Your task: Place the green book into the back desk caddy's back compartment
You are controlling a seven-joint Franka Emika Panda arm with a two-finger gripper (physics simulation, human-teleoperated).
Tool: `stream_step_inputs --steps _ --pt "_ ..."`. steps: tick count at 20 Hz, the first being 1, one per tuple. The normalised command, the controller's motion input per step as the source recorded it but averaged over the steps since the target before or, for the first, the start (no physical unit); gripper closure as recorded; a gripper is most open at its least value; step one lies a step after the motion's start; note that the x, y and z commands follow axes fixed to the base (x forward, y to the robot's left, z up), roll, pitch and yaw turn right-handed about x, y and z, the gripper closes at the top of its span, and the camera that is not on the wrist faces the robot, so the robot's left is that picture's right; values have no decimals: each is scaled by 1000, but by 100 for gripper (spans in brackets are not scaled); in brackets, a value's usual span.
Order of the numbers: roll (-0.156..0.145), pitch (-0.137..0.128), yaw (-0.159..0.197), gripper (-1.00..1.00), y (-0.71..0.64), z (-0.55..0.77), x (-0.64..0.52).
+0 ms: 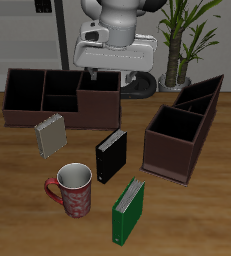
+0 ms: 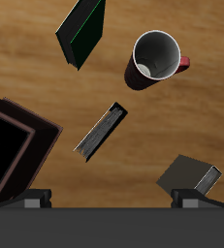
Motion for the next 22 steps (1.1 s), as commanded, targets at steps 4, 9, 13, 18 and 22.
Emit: stream_step_inputs --steps 4,9,13,18,22 --pt "0 -42 14 -100 -23 220 316" --pt "-60 -3 -2 -100 -45 119 463" --pt "-38 -23 -31 -100 114 19 307" --pt "27 -34 13 -100 269 33 360" --pt "94 19 -8 -100 167 -30 351"
